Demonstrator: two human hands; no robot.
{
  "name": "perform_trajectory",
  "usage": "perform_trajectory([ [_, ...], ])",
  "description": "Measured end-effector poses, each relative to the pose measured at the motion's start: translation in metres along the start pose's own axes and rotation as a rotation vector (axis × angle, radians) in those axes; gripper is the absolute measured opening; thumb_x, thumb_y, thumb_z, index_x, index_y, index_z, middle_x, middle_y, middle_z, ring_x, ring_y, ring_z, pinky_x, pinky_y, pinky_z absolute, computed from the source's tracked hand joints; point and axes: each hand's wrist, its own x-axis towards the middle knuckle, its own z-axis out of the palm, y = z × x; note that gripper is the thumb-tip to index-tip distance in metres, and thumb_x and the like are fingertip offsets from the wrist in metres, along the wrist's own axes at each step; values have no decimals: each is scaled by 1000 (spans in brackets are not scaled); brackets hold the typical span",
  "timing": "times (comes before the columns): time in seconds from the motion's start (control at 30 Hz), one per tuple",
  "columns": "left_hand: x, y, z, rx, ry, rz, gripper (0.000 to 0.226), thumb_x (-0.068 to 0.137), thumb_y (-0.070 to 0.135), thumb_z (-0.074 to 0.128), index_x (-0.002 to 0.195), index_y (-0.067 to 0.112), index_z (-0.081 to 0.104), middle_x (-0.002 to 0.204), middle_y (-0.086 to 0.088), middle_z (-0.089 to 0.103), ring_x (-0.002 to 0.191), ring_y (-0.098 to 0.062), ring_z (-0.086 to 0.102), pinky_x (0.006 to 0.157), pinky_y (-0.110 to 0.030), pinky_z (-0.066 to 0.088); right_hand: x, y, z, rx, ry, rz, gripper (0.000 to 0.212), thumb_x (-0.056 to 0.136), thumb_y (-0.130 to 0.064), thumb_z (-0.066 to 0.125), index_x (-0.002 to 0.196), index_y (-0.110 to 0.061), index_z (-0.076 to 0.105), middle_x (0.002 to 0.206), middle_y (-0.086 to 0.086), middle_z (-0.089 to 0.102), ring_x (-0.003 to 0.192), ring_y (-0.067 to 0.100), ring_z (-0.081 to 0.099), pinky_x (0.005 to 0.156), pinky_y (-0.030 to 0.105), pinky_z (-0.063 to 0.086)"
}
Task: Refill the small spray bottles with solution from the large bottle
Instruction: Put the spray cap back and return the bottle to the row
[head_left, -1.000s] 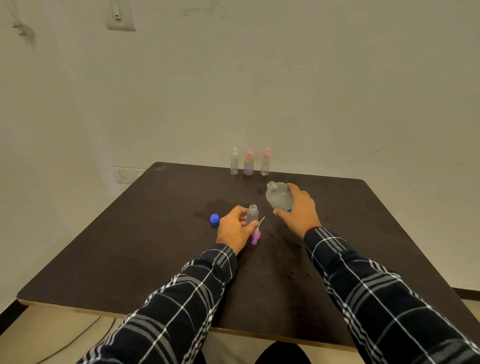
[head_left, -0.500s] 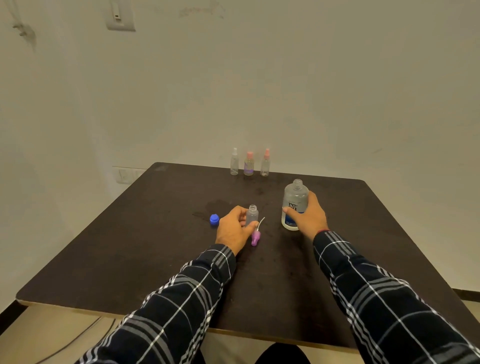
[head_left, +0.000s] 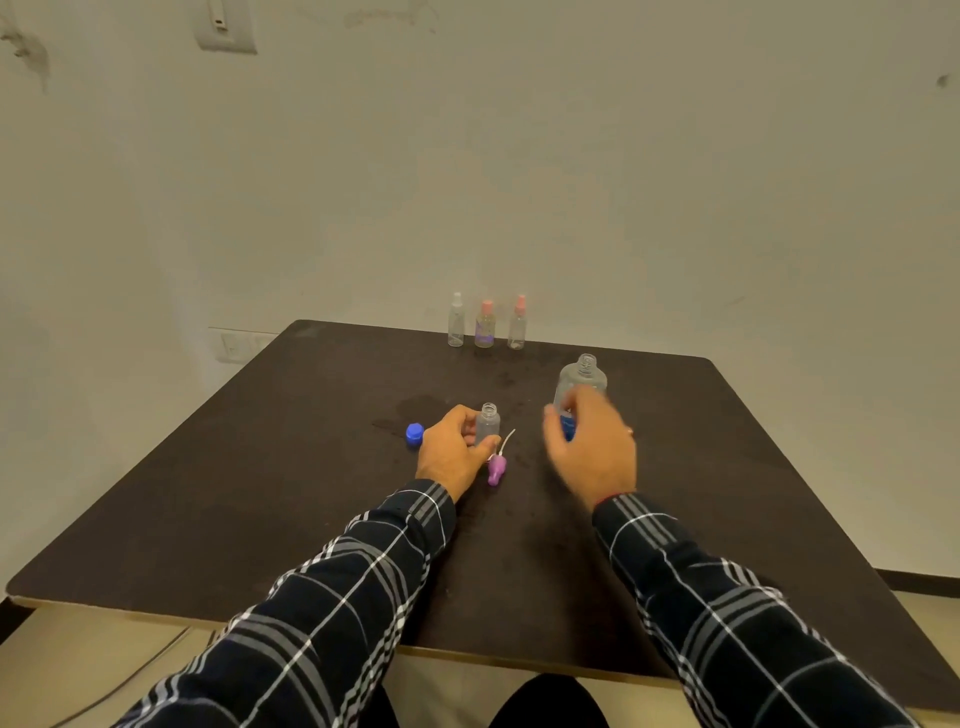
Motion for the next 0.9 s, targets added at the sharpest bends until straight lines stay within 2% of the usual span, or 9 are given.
perform_trajectory([
  [0.07, 1, -2, -2, -1, 6, 13, 27, 85, 20, 79, 107, 19, 63, 102, 5, 70, 92, -7, 66, 90, -31, 56, -11, -3, 12, -97, -339, -160, 21, 91, -55, 53, 97, -35, 54, 91, -13, 58, 82, 5, 56, 74, 31, 54],
  [0.1, 1, -2, -3, 6, 13, 20, 27, 84, 20, 79, 105, 19, 63, 101, 4, 70, 91, -7, 66, 90, -30, 56, -14, -4, 18, -132, -450, -201, 26, 90, -59, 54, 101, -35, 56, 94, -13, 58, 85, 5, 56, 76, 30, 53],
  [0.23, 1, -5, -7, 26, 31, 27, 26, 84, 22, 79, 105, 20, 62, 100, 5, 69, 90, -7, 65, 88, -29, 56, -16, -9, 31, -170, -598, -203, 49, 82, -64, 63, 120, -34, 55, 110, -9, 57, 100, 10, 57, 85, 31, 52],
  [0.33, 1, -5, -8, 31, 33, 31, 27, 85, 21, 78, 106, 19, 62, 100, 4, 69, 90, -7, 65, 87, -28, 56, -15, -11, 36, -215, -645, -206, 55, 80, -61, 67, 126, -36, 51, 115, -6, 57, 105, 14, 57, 88, 36, 53],
  [0.47, 0, -6, -7, 20, 40, 37, 27, 85, 22, 78, 107, 20, 62, 104, 4, 70, 94, -8, 66, 87, -26, 56, -14, -19, 39, -237, -649, -188, 47, 85, -49, 68, 126, -32, 53, 115, -2, 59, 105, 18, 59, 91, 38, 53],
  [0.57, 0, -6, -8, 20, 26, 29, 28, 85, 22, 78, 108, 21, 61, 107, 5, 70, 97, -8, 67, 87, -25, 55, -11, -23, 41, -252, -622, -172, 28, 96, -33, 57, 122, -22, 60, 110, 4, 63, 104, 23, 61, 89, 40, 53],
  [0.67, -1, -4, -9, 19, 27, 26, 29, 86, 22, 78, 109, 19, 61, 107, 6, 69, 96, -7, 66, 83, -19, 52, -5, -23, 38, -211, -562, -43, 21, 101, -24, 50, 117, -14, 60, 113, 9, 62, 105, 26, 62, 90, 40, 52],
  [0.8, -2, -4, -9, 39, 33, 33, 29, 86, 24, 78, 109, 20, 61, 106, 5, 69, 93, -5, 65, 83, -20, 53, 10, -20, 26, -8, -290, 109, 19, 99, -12, 55, 115, -16, 62, 117, 7, 64, 109, 25, 62, 96, 37, 50],
  [0.9, -1, -3, -10, 63, 51, 31, 28, 86, 25, 77, 109, 18, 62, 102, 5, 68, 84, -3, 62, 75, -15, 49, 20, -24, 16, 62, -92, -25, 27, 97, -2, 55, 122, -8, 64, 120, 10, 63, 112, 24, 59, 102, 33, 44],
])
